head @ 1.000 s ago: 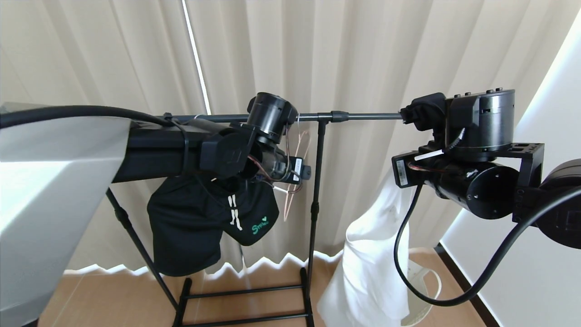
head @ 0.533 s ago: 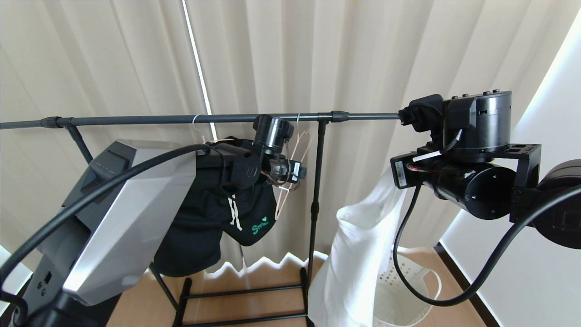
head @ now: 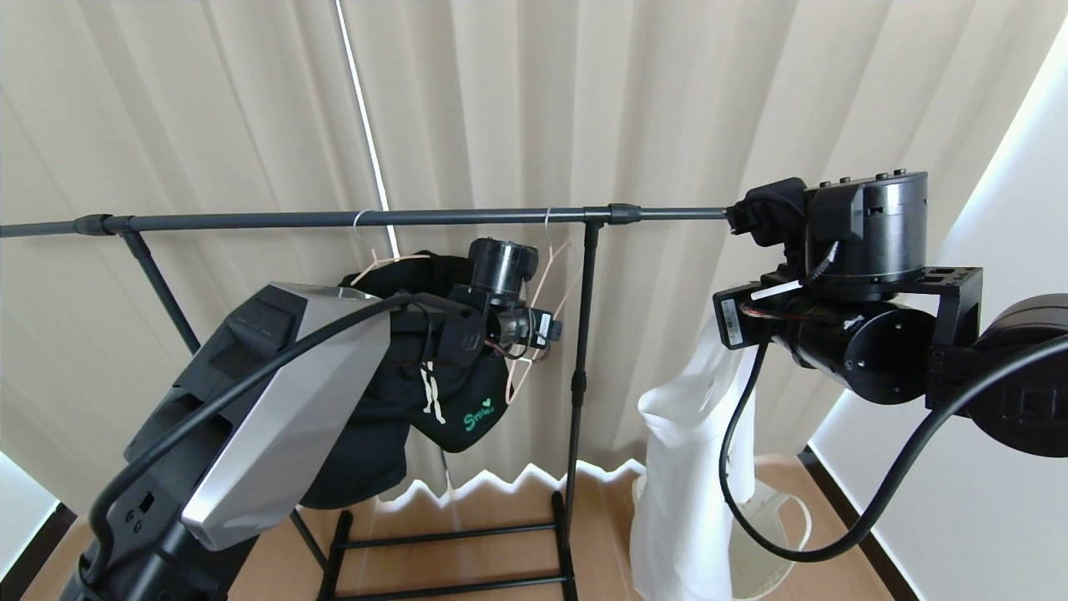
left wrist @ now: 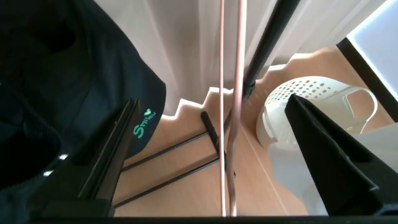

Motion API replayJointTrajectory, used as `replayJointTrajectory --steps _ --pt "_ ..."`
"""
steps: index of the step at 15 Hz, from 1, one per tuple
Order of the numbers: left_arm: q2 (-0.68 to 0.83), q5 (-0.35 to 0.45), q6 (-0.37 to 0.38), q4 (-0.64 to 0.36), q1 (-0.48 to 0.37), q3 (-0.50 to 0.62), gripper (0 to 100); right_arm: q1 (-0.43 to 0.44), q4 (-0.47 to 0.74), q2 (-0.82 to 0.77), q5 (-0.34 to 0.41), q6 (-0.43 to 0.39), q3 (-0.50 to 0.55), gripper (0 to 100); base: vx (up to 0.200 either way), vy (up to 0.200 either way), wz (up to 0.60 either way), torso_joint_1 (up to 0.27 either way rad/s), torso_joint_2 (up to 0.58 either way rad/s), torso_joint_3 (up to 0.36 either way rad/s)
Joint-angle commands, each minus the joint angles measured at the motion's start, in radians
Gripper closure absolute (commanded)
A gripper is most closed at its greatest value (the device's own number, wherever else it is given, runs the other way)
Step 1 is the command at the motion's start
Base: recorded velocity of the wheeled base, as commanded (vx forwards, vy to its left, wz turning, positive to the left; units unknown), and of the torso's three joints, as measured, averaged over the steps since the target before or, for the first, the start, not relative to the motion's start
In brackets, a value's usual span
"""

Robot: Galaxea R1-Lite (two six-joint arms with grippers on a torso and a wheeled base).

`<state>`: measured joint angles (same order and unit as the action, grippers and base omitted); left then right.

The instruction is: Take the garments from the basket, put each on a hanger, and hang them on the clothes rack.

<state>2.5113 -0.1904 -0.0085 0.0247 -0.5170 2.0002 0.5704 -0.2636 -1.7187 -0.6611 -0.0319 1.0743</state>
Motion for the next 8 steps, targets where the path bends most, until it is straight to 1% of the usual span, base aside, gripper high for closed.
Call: replayJointTrajectory --steps 1,7,8 --pt "0.024 0.0 0.004 0.011 -0.001 0.0 0 0.0 0.0 -0.002 -0.002 0.0 -0.002 100 0.0 0.0 0.0 0.0 0.0 0.0" --pt "0.049 -0.001 0.004 0.035 0.005 0.0 0 0.0 0.0 -0.019 -0.002 0.001 0.0 100 0.0 0.0 0.0 0.0 0.0 0.0" --pt "0.047 -0.001 0.004 0.035 0.005 0.0 100 0.0 0.0 -0.019 0.001 0.001 0.0 100 0.0 0.0 0.0 0.0 0.0 0.0"
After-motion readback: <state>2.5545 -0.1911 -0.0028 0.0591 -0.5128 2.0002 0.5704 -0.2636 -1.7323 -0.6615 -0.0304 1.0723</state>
